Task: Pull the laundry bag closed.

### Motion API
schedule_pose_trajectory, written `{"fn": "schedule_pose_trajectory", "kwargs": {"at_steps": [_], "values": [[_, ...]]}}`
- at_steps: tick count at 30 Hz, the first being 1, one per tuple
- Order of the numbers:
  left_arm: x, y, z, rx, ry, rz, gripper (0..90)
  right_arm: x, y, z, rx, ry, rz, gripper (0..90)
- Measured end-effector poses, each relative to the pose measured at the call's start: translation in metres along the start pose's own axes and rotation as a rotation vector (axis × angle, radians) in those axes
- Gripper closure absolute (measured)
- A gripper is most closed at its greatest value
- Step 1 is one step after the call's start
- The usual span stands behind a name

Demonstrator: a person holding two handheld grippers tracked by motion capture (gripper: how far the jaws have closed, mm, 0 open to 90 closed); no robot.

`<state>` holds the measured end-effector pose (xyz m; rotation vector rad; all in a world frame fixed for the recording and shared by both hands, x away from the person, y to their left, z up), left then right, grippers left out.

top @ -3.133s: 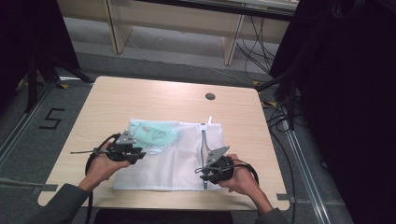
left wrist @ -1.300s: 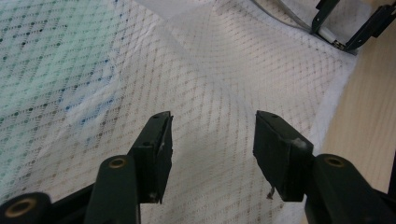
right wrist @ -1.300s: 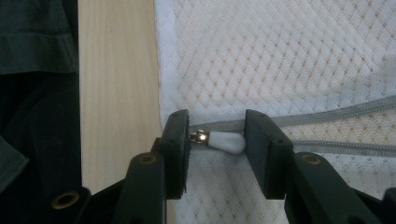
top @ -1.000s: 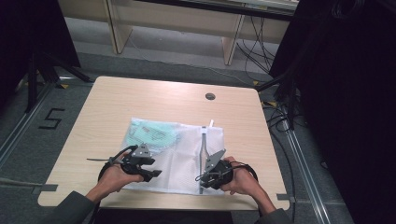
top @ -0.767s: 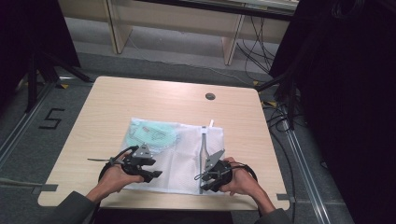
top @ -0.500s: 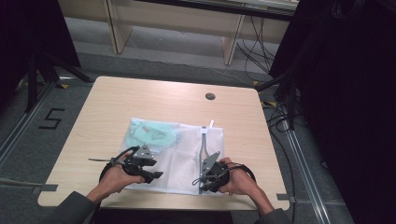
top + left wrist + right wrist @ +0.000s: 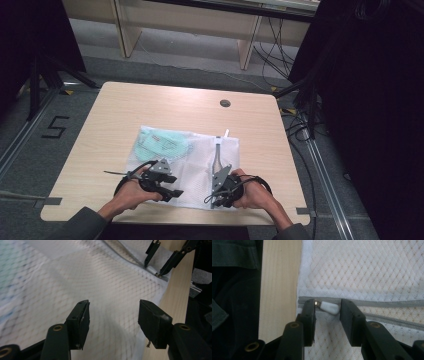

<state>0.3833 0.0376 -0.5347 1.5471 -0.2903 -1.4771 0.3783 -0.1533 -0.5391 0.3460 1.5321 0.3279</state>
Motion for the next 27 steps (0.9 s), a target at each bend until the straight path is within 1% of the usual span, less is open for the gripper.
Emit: {"fn": "schedule_pose_trajectory", "kwargs": {"at_steps": [1, 2, 3, 4, 5, 6, 7, 8, 9, 10, 11, 12, 13, 14, 15, 16, 17, 18, 19, 20, 21, 22, 23, 24, 25, 26, 27], "values": [[0.009, 0.003, 0.002, -0.005, -0.010, 0.000, 42.5, 0.000, 0.000, 0.000, -0.003, 0.000, 0.002, 65.4], [0.015, 0.005, 0.001, 0.012, -0.022, -0.002, 42.8, 0.000, 0.001, -0.002, 0.016, 0.008, -0.002, 65.7], [0.020, 0.006, 0.001, -0.002, -0.017, -0.007, 43.6, 0.000, 0.002, -0.001, -0.006, 0.003, -0.001, 65.8], [0.027, 0.010, -0.003, 0.033, -0.009, -0.010, 43.9, 0.001, 0.001, -0.002, 0.009, 0.009, -0.003, 66.0], [0.031, 0.013, -0.006, 0.043, 0.002, -0.012, 44.5, 0.001, 0.001, -0.002, 0.009, -0.005, -0.010, 66.0], [0.033, 0.015, -0.008, 0.046, 0.012, -0.009, 45.3, 0.001, 0.002, -0.003, 0.002, 0.007, 0.003, 64.8], [0.039, 0.025, -0.014, 0.048, 0.021, 0.018, 46.7, 0.001, 0.003, -0.003, 0.001, 0.004, 0.004, 63.8], [0.039, 0.025, -0.014, 0.048, 0.021, 0.018, 48.3, 0.001, 0.004, -0.002, -0.002, -0.003, 0.004, 63.5], [0.041, 0.030, -0.017, 0.048, 0.021, 0.028, 48.3, 0.001, 0.004, -0.002, -0.002, -0.003, 0.004, 63.5], [0.045, 0.034, -0.020, 0.046, 0.019, 0.037, 51.2, 0.002, 0.005, -0.002, -0.006, 0.004, 0.010, 64.8], [0.049, 0.037, -0.021, 0.043, 0.017, 0.044, 51.2, 0.002, 0.005, -0.002, -0.006, 0.004, 0.010, 64.8], [0.053, 0.039, -0.024, 0.067, 0.017, 0.038, 52.5, 0.002, 0.005, -0.003, -0.001, 0.011, 0.015, 65.2], [0.057, 0.039, -0.023, 0.056, 0.018, 0.033, 54.2, 0.003, 0.005, -0.004, 0.012, 0.009, 0.023, 65.7], [0.061, 0.039, -0.024, 0.073, 0.018, 0.017, 55.3, 0.002, 0.004, -0.003, -0.007, 0.012, 0.013, 66.0], [0.064, 0.039, -0.024, 0.070, 0.014, 0.014, 57.4, 0.003, 0.005, -0.003, -0.014, 0.008, 0.023, 66.1], [0.066, 0.038, -0.025, 0.088, 0.017, 0.010, 59.2, 0.002, 0.005, -0.004, -0.018, 0.012, 0.020, 66.1], [0.068, 0.039, -0.025, 0.069, 0.014, 0.017, 61.5, 0.002, 0.004, -0.004, -0.023, 0.021, 0.012, 66.5], [0.068, 0.041, -0.027, 0.068, 0.013, 0.016, 64.3, 0.002, 0.005, -0.004, -0.036, 0.010, 0.013, 67.2], [0.068, 0.041, -0.028, 0.065, 0.022, 0.003, 71.6, 0.001, 0.004, -0.006, -0.035, 0.024, 0.004, 71.2], [0.068, 0.042, -0.030, 0.077, 0.025, 0.002, 71.6, 0.001, 0.004, -0.006, -0.035, 0.024, 0.004, 71.2], [0.068, 0.042, -0.029, 0.055, 0.032, -0.003, 73.5, 0.000, 0.003, -0.006, -0.041, 0.025, -0.001, 72.9], [0.068, 0.041, -0.030, 0.066, 0.036, -0.009, 75.3, 0.000, 0.003, -0.007, -0.040, 0.039, 0.007, 73.9], [0.068, 0.041, -0.030, 0.072, 0.043, -0.005, 77.3, 0.000, 0.003, -0.009, -0.032, 0.049, 0.008, 74.1], [0.069, 0.041, -0.031, 0.075, 0.047, -0.002, 79.9, 0.001, 0.004, -0.008, -0.060, 0.046, 0.016, 74.5], [0.069, 0.042, -0.030, 0.067, 0.048, 0.004, 80.5, 0.000, 0.004, -0.010, -0.042, 0.059, 0.018, 75.3], [0.069, 0.042, -0.030, 0.069, 0.048, 0.004, 80.5, 0.000, 0.004, -0.012, -0.030, 0.071, 0.022, 76.7], [0.069, 0.042, -0.030, 0.070, 0.048, 0.004, 80.5, -0.001, 0.004, -0.012, -0.031, 0.071, 0.019, 78.3]]}}
Point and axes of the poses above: each handheld gripper's, and its own axes: x roughly forward along the jaws, y roughly out of its top, z roughly to its right, the point moved 6 cm from there along x, roughly forward along the jaws, and after that the axes turned 1 degree about z, right-handed, at the moved point
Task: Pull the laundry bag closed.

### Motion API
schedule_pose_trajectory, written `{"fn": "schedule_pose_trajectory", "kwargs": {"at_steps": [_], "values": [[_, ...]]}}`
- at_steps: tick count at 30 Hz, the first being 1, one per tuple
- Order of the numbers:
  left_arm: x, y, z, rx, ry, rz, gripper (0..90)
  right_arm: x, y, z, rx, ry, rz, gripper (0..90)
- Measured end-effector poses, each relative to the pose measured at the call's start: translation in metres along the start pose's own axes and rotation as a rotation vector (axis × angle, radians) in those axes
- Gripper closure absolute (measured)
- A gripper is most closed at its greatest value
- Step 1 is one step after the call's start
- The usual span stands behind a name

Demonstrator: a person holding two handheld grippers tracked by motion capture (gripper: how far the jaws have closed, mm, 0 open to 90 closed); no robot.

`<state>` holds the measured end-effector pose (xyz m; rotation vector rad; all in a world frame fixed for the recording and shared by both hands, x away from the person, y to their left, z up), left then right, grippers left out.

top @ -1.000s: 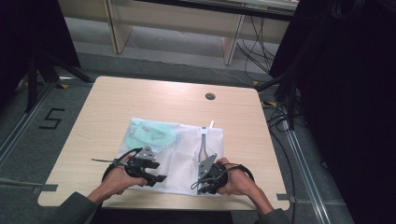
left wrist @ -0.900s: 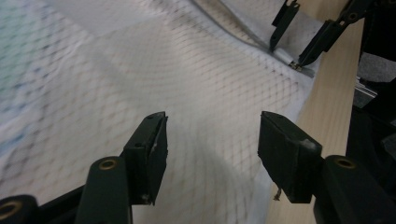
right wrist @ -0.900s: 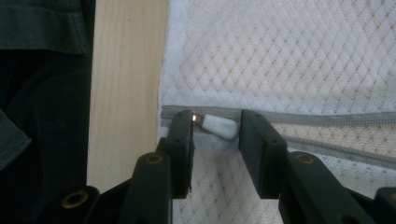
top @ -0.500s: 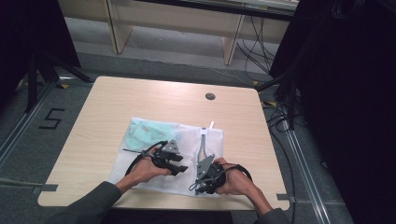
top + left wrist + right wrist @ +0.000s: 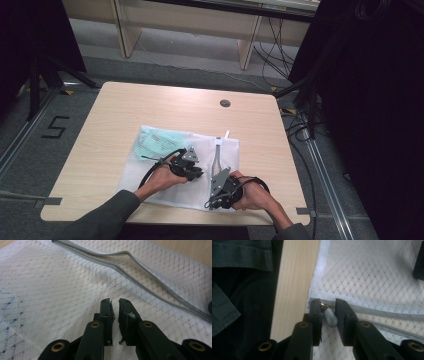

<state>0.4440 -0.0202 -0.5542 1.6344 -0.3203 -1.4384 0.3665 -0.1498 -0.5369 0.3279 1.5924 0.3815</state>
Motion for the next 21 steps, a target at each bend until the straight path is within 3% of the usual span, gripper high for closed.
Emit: {"fn": "schedule_pose_trajectory", "kwargs": {"at_steps": [1, 2, 3, 5, 6, 7, 9, 10, 14, 16, 18, 19, 20, 21], "values": [[-0.004, -0.002, -0.005, 0.084, 0.005, -0.054, 80.7, 0.000, 0.000, 0.001, -0.022, -0.007, -0.001, 80.8], [-0.003, -0.001, -0.004, 0.079, 0.006, -0.037, 80.8, -0.001, -0.001, 0.001, -0.005, -0.014, 0.001, 81.1], [-0.001, 0.000, 0.000, 0.022, 0.009, -0.008, 80.9, -0.002, 0.000, 0.002, -0.015, -0.021, 0.010, 81.7], [-0.001, 0.000, -0.001, 0.035, 0.005, -0.005, 81.5, -0.006, -0.001, 0.001, 0.007, -0.011, 0.017, 82.4], [-0.005, -0.002, -0.005, 0.095, 0.001, -0.059, 81.9, -0.007, -0.003, 0.000, 0.026, -0.009, 0.018, 83.8], [-0.004, -0.002, -0.005, 0.090, -0.003, -0.051, 82.1, -0.008, -0.004, 0.000, 0.012, -0.008, 0.017, 84.8], [-0.004, -0.002, -0.005, 0.089, -0.002, -0.051, 82.1, -0.008, -0.007, -0.001, 0.055, -0.012, 0.019, 85.7], [-0.004, -0.002, -0.005, 0.092, 0.002, -0.054, 82.2, -0.008, -0.008, 0.001, 0.031, -0.010, 0.018, 86.3], [-0.004, -0.002, -0.005, 0.092, -0.002, -0.051, 82.4, -0.010, -0.005, 0.001, 0.043, -0.010, 0.035, 86.5], [-0.004, -0.003, -0.004, 0.076, -0.003, -0.050, 82.7, -0.011, -0.005, 0.000, 0.078, -0.004, 0.036, 86.5], [-0.004, -0.002, -0.004, 0.080, -0.001, -0.045, 82.6, -0.012, -0.005, 0.001, 0.064, -0.008, 0.045, 86.6], [-0.001, -0.001, -0.001, 0.044, 0.003, -0.011, 82.3, -0.012, -0.006, 0.000, 0.087, -0.005, 0.042, 86.6], [-0.004, -0.002, -0.003, 0.107, -0.002, -0.038, 80.7, -0.012, -0.006, 0.000, 0.096, -0.002, 0.044, 86.6], [-0.005, -0.002, -0.002, 0.116, 0.001, -0.046, 79.6, -0.012, -0.005, 0.001, 0.084, -0.005, 0.051, 86.6]]}}
Point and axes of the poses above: each handheld gripper's, and its own axes: x roughly forward along the jaws, y roughly out of its top, z roughly to its right, the point moved 6 cm from there along x, roughly forward along the jaws, and after that the axes turned 1 degree about z, right-handed, at the moved point
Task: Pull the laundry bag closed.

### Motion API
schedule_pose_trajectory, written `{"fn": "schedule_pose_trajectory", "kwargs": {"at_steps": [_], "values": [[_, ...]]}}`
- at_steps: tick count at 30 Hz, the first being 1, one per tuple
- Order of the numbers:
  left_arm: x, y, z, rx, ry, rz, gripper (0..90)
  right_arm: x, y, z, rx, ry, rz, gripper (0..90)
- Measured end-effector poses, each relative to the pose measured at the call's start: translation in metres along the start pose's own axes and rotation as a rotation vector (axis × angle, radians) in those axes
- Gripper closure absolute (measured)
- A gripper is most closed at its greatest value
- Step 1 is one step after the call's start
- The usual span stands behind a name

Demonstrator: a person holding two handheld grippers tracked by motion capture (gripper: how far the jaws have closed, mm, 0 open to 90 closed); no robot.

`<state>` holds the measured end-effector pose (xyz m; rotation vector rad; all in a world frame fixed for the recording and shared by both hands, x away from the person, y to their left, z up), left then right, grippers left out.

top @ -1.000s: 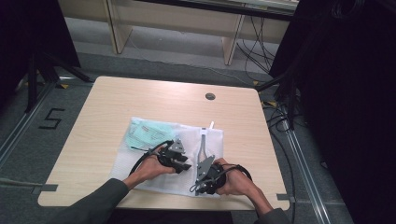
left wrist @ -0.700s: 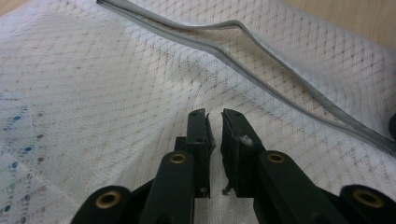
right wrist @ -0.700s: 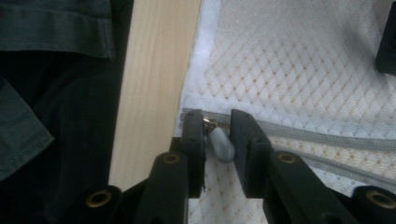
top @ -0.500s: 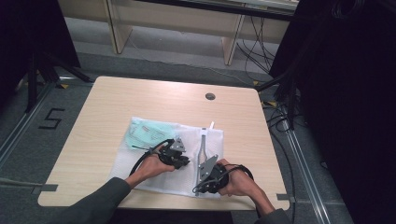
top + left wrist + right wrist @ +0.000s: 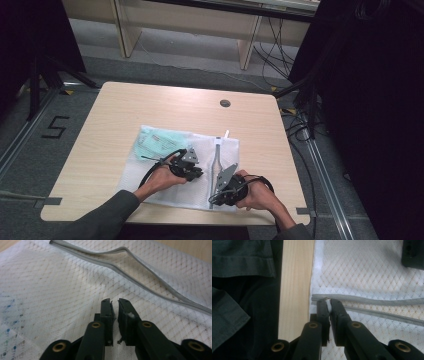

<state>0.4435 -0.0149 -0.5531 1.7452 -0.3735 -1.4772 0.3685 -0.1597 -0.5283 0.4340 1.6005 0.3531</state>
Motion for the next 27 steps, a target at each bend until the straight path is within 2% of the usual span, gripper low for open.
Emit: {"fn": "schedule_pose_trajectory", "kwargs": {"at_steps": [1, 2, 3, 5, 6, 7, 8, 10, 13, 14, 15, 16, 17, 18, 19, 21, 22, 24, 25, 27], "values": [[-0.001, 0.001, 0.002, 0.005, 0.001, 0.002, 79.9, -0.001, -0.001, 0.000, 0.033, -0.011, -0.007, 86.6], [-0.002, 0.003, 0.004, -0.014, 0.004, 0.028, 79.9, -0.001, -0.001, 0.000, 0.033, -0.011, -0.007, 86.6], [-0.004, 0.006, 0.008, -0.015, -0.003, 0.042, 81.0, -0.002, 0.000, 0.000, 0.015, -0.006, 0.006, 86.6], [-0.010, 0.011, 0.017, -0.008, -0.008, 0.075, 82.4, -0.004, -0.001, 0.000, 0.029, -0.002, 0.000, 86.6], [-0.012, 0.012, 0.021, -0.013, -0.013, 0.084, 82.8, -0.004, -0.001, 0.002, 0.023, -0.015, 0.002, 86.6], [-0.016, 0.013, 0.025, -0.005, -0.024, 0.083, 82.3, -0.005, -0.002, 0.002, 0.041, -0.018, 0.003, 86.6], [-0.022, 0.012, 0.035, -0.008, -0.042, 0.084, 82.2, -0.005, -0.001, 0.002, 0.027, -0.012, 0.008, 86.6], [-0.025, 0.011, 0.040, -0.019, -0.055, 0.085, 82.1, -0.006, -0.001, 0.003, 0.027, -0.017, 0.009, 86.6], [-0.032, 0.006, 0.056, -0.021, -0.106, 0.077, 80.5, -0.006, -0.001, 0.003, 0.058, -0.019, 0.007, 86.6], [-0.033, 0.004, 0.062, -0.017, -0.120, 0.072, 79.0, -0.006, -0.001, 0.004, 0.048, -0.019, 0.011, 86.6], [-0.034, 0.003, 0.066, -0.013, -0.128, 0.070, 77.6, -0.008, -0.002, 0.001, 0.106, -0.022, -0.002, 86.6], [-0.034, 0.001, 0.073, -0.005, -0.143, 0.061, 76.6, -0.008, -0.001, 0.004, 0.058, -0.012, 0.015, 86.6], [-0.034, -0.001, 0.077, 0.009, -0.149, 0.054, 75.0, -0.009, -0.001, 0.005, 0.076, -0.021, 0.015, 86.6], [-0.033, -0.001, 0.080, 0.020, -0.153, 0.055, 73.6, -0.010, -0.001, 0.006, 0.064, -0.021, 0.016, 86.6], [-0.033, -0.002, 0.082, 0.025, -0.154, 0.049, 71.3, -0.010, -0.001, 0.006, 0.088, -0.023, 0.019, 86.6], [-0.031, -0.002, 0.088, 0.029, -0.170, 0.050, 69.7, -0.012, 0.000, 0.007, 0.082, -0.021, 0.026, 86.6], [-0.030, -0.002, 0.089, 0.029, -0.172, 0.049, 69.0, -0.013, 0.000, 0.008, 0.096, -0.028, 0.025, 86.6], [-0.027, -0.002, 0.091, 0.042, -0.171, 0.042, 67.8, -0.014, 0.001, 0.008, 0.096, -0.017, 0.039, 86.6], [-0.025, -0.002, 0.092, 0.048, -0.167, 0.038, 67.1, -0.014, 0.001, 0.009, 0.112, -0.025, 0.038, 86.7], [-0.022, -0.004, 0.093, 0.064, -0.157, 0.027, 66.3, -0.015, 0.001, 0.011, 0.112, -0.032, 0.034, 86.7]]}}
Point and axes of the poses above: each handheld gripper's, and its own axes: x roughly forward along the jaws, y roughly out of its top, z roughly to its right, the point moved 6 cm from there along x, roughly forward along the jaws, and after that the axes turned 1 degree about z, right-handed, at the moved point
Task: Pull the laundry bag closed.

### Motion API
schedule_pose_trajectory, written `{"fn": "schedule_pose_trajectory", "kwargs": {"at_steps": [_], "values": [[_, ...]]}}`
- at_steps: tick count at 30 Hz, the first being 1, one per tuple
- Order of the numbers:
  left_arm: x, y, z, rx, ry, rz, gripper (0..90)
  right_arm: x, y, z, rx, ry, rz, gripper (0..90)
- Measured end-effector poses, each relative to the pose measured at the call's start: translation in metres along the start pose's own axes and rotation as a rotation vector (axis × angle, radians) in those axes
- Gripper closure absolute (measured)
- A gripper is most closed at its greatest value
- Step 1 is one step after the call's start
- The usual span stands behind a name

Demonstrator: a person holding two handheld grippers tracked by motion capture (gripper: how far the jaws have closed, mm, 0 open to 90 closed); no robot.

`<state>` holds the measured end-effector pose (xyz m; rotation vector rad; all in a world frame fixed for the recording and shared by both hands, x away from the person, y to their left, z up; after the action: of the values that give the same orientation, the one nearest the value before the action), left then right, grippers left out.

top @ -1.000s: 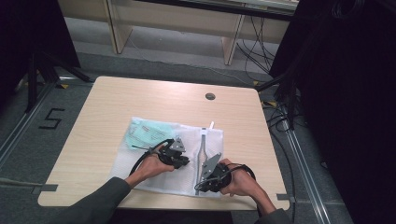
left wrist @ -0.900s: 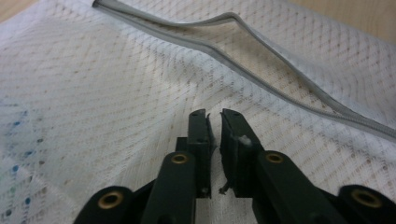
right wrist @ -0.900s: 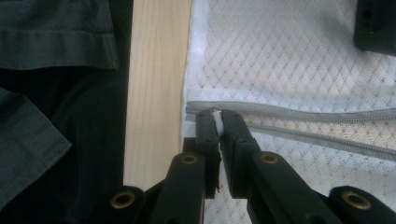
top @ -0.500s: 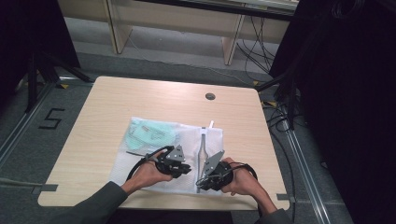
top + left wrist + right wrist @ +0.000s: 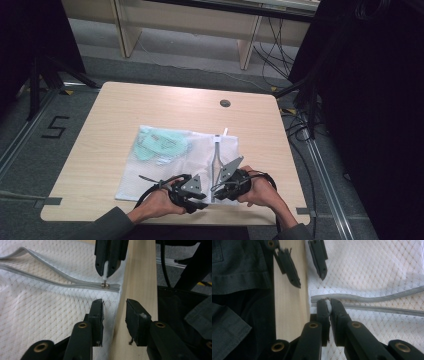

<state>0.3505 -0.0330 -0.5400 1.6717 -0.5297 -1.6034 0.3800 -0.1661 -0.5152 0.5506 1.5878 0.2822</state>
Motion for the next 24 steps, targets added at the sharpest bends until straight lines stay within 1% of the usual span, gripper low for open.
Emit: {"fn": "schedule_pose_trajectory", "kwargs": {"at_steps": [1, 2, 3, 4, 5, 6, 7, 8, 9, 10, 11, 12, 13, 14, 15, 17, 18, 19, 20, 22, 24], "values": [[0.001, 0.000, 0.001, -0.001, 0.003, -0.003, 66.1, 0.000, 0.000, 0.000, 0.010, 0.001, -0.003, 86.6], [0.003, 0.000, 0.001, 0.002, 0.014, -0.003, 65.6, 0.000, 0.002, 0.000, 0.000, 0.005, 0.006, 86.6], [0.004, 0.000, 0.002, -0.002, 0.013, 0.003, 64.9, -0.001, 0.002, -0.001, 0.001, 0.015, 0.009, 86.6], [0.005, 0.001, 0.002, 0.006, 0.022, 0.010, 64.8, -0.001, 0.002, -0.001, 0.010, 0.016, 0.007, 86.6], [0.006, 0.001, 0.003, 0.019, 0.024, 0.006, 64.9, -0.001, 0.003, 0.000, -0.004, 0.012, 0.008, 86.6], [0.007, 0.001, 0.002, 0.041, 0.035, -0.007, 65.1, -0.001, 0.003, 0.000, 0.007, 0.005, 0.006, 86.7], [0.008, 0.001, 0.002, 0.047, 0.040, -0.007, 65.6, -0.001, 0.004, -0.001, 0.018, 0.010, 0.011, 86.6], [0.011, 0.003, 0.004, 0.067, 0.051, -0.004, 67.6, -0.001, 0.005, 0.000, 0.002, 0.007, 0.010, 86.6], [0.011, 0.003, 0.004, 0.067, 0.051, -0.004, 70.5, -0.001, 0.005, 0.000, 0.002, 0.007, 0.010, 86.6], [0.012, 0.003, 0.003, 0.076, 0.064, -0.005, 70.5, -0.001, 0.005, 0.000, -0.001, 0.005, 0.009, 86.6], [0.012, 0.003, 0.003, 0.080, 0.067, -0.009, 73.4, -0.002, 0.005, 0.000, 0.000, 0.006, 0.008, 86.7], [0.012, 0.004, 0.003, 0.093, 0.069, -0.015, 75.9, -0.002, 0.005, 0.000, 0.000, 0.005, 0.007, 86.7], [0.012, 0.004, 0.003, 0.089, 0.071, -0.018, 78.1, -0.002, 0.005, 0.001, 0.001, 0.003, 0.006, 86.6], [0.012, 0.004, 0.003, 0.101, 0.073, -0.022, 80.5, -0.001, 0.005, 0.000, 0.007, 0.006, 0.009, 86.6], [0.013, 0.003, 0.004, 0.102, 0.073, -0.027, 82.9, -0.002, 0.004, 0.001, 0.007, 0.010, 0.009, 86.7], [0.014, 0.003, 0.003, 0.140, 0.084, -0.037, 85.4, -0.001, 0.004, 0.001, 0.009, 0.005, 0.006, 86.6], [0.014, 0.003, 0.003, 0.141, 0.085, -0.039, 85.9, -0.001, 0.004, 0.001, 0.011, 0.007, 0.005, 86.6], [0.014, 0.002, 0.003, 0.132, 0.086, -0.043, 86.4, 0.000, 0.004, 0.002, 0.010, 0.003, 0.004, 86.7], [0.015, 0.002, 0.004, 0.137, 0.079, -0.045, 86.7, 0.000, 0.004, 0.002, 0.010, 0.003, 0.003, 86.7], [0.015, 0.004, 0.003, 0.170, 0.063, -0.044, 87.1, 0.000, 0.004, 0.002, 0.012, 0.004, 0.003, 86.7], [0.014, 0.004, 0.003, 0.158, 0.061, -0.041, 87.3, 0.000, 0.004, 0.002, 0.015, 0.006, 0.004, 86.7]]}}
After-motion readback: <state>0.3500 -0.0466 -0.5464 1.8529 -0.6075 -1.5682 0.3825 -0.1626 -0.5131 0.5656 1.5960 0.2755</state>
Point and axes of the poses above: each handheld gripper's, and its own axes: x roughly forward along the jaws, y roughly out of its top, z roughly to its right, the point moved 6 cm from there along x, roughly forward along the jaws, and after that the axes turned 1 degree about z, right-handed, at the moved point
